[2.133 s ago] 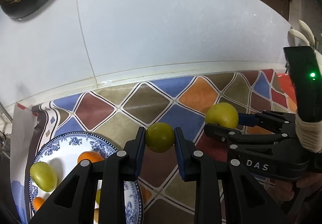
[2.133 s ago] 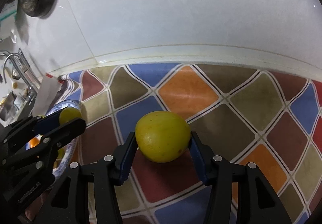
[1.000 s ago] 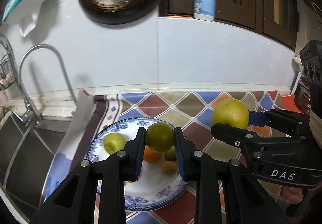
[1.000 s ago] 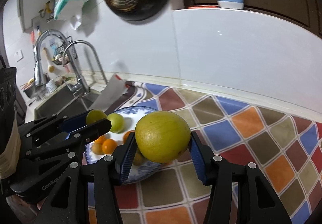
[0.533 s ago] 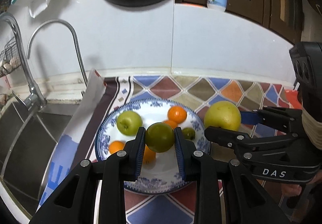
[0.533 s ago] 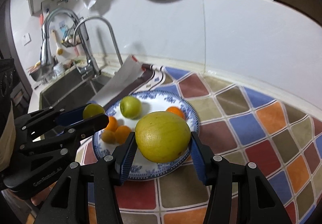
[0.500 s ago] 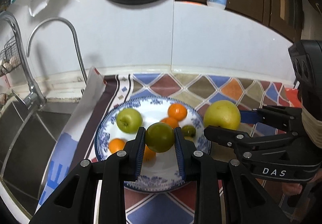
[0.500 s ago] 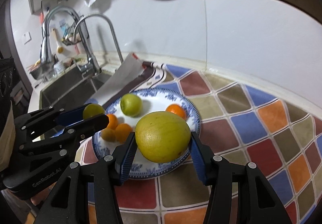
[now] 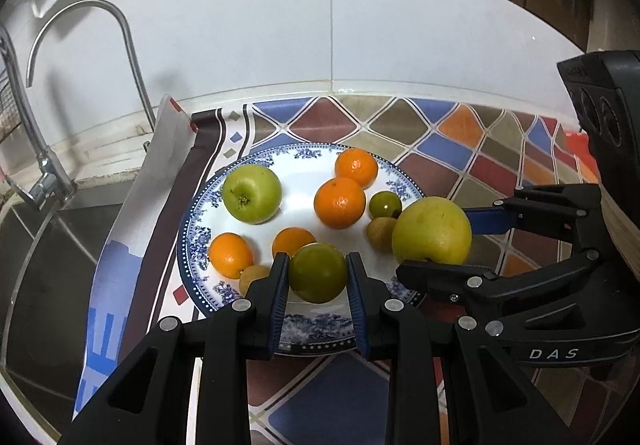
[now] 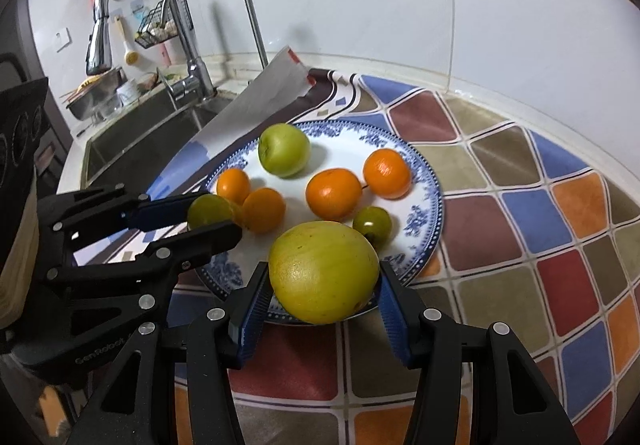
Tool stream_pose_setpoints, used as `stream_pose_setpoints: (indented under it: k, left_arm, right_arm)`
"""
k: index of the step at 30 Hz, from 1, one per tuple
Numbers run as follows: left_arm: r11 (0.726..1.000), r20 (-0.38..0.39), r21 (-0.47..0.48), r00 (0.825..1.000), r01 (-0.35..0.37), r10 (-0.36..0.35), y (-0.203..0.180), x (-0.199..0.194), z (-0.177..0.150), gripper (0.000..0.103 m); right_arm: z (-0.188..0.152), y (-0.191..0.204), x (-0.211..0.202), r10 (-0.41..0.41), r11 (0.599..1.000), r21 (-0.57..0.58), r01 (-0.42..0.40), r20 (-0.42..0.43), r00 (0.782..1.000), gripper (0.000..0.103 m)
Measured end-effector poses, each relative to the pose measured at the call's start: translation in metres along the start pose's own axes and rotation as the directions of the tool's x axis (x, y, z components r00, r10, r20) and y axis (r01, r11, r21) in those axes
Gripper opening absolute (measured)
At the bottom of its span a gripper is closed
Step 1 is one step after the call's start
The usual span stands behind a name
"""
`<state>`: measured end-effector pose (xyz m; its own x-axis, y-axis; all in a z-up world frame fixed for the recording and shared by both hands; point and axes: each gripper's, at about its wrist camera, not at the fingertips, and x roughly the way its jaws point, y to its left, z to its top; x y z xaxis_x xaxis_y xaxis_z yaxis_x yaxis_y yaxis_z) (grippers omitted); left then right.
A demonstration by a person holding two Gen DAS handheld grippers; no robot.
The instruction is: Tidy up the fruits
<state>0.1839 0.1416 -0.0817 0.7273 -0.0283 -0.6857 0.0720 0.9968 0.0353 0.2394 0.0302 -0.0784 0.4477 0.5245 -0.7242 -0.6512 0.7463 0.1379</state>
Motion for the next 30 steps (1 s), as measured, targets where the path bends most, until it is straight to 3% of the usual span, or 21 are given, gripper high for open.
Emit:
stream_pose_setpoints:
  k: [4,8,10,19,21,25,28,30]
  left_arm:
    - [1.000,0.008,-0.008,1.000,-0.011,0.012,0.005,0.001,0.002,0.030]
    - [0.998,0.023,-0.021,0.998,-0.059,0.060,0.011,-0.003,0.003,0.041]
    - [0.996,0.032,-0.038,0.996,-0.083,0.084,0.014,-0.008,0.003,0.042]
    - [0.988,0.075,-0.090,0.988,-0.125,0.132,0.007,-0.036,-0.001,0.047]
    - [0.988,0.090,-0.106,0.988,-0.113,0.123,0.003,-0.044,-0.002,0.055]
    - [0.989,0.123,-0.098,0.985,-0.110,0.122,-0.010,-0.058,-0.003,0.059]
    - [0.990,0.150,-0.092,0.981,-0.109,0.123,-0.020,-0.069,-0.003,0.065]
    - [0.990,0.173,-0.082,0.976,-0.117,0.130,-0.027,-0.078,-0.002,0.068]
  right_arm:
    - [0.000,0.002,0.007,0.014,1.000,-0.013,-0.014,-0.012,1.000,0.053]
    - [0.004,0.003,0.012,0.040,0.999,-0.014,-0.040,-0.028,0.999,0.053]
    - [0.005,0.005,0.012,0.030,0.999,-0.023,-0.030,-0.022,0.999,0.053]
    - [0.001,0.007,-0.024,-0.058,0.998,-0.007,0.058,0.072,0.996,0.054]
    - [-0.004,0.005,-0.036,-0.082,0.997,0.018,0.080,0.095,0.992,0.054]
    - [-0.016,0.002,-0.058,-0.128,0.991,0.056,0.121,0.127,0.984,0.054]
    - [-0.026,-0.002,-0.077,-0.167,0.983,0.103,0.153,0.150,0.974,0.063]
    - [-0.032,-0.004,-0.090,-0.202,0.975,0.130,0.181,0.169,0.965,0.065]
